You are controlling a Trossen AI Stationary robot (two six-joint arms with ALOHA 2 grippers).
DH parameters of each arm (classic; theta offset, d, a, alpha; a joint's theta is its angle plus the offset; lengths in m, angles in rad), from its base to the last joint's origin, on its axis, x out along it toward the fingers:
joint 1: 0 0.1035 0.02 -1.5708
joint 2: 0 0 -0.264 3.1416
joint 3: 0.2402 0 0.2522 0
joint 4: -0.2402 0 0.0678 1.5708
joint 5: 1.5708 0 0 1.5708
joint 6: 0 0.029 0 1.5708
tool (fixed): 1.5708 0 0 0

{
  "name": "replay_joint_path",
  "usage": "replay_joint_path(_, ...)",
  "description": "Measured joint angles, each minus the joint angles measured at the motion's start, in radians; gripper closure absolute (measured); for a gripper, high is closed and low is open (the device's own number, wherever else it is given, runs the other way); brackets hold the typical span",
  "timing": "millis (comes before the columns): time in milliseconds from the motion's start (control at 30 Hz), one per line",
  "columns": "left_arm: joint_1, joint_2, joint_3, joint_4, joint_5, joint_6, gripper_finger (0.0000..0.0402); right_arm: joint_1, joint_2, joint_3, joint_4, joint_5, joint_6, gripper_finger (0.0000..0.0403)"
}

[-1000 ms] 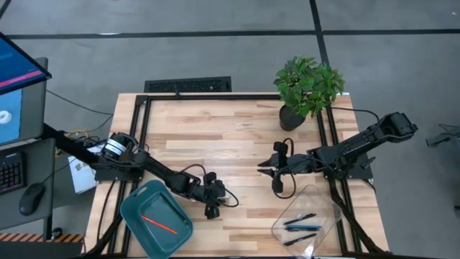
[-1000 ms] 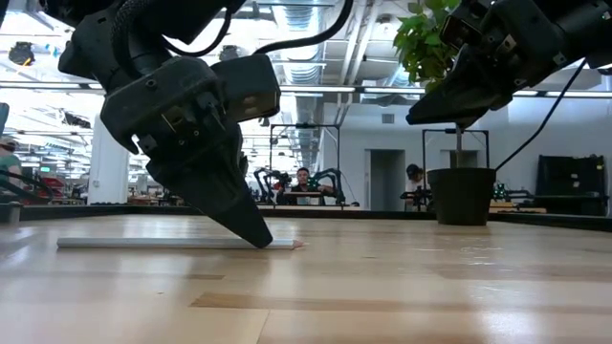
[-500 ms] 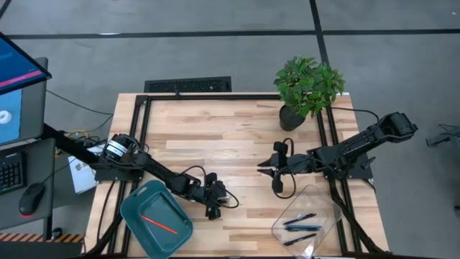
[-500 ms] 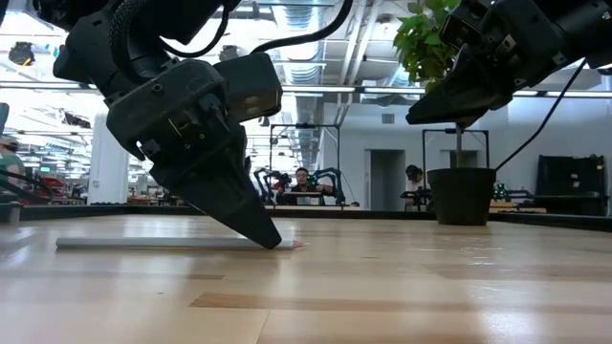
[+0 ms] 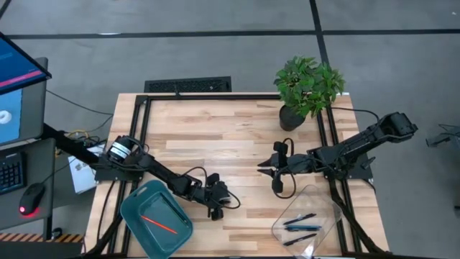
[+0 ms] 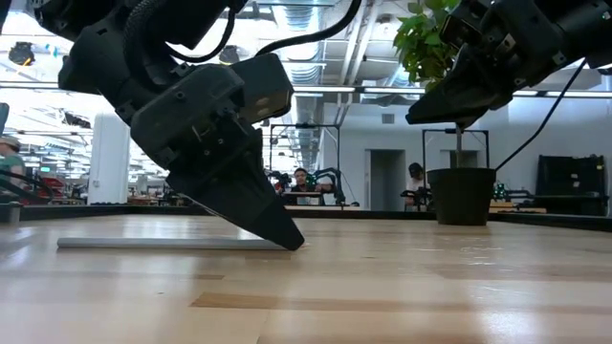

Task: Sort pens & pencils
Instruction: Put the white pencil in the blue bin

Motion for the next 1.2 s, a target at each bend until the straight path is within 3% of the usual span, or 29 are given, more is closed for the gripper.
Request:
replay_joint_path(433, -0.019, 0.001, -0.007, -0.010, 0.010, -0.065, 0.0288, 0.002, 0.000, 0.000, -0.007, 0.000, 0.009, 0.0290)
replay_joint_path(1200, -0.002, 0.018, -0.011, 0.002, -0.015, -0.029, 0.0288, 0.003, 0.000, 0.000, -0.007, -0.001, 0.018, 0.0290)
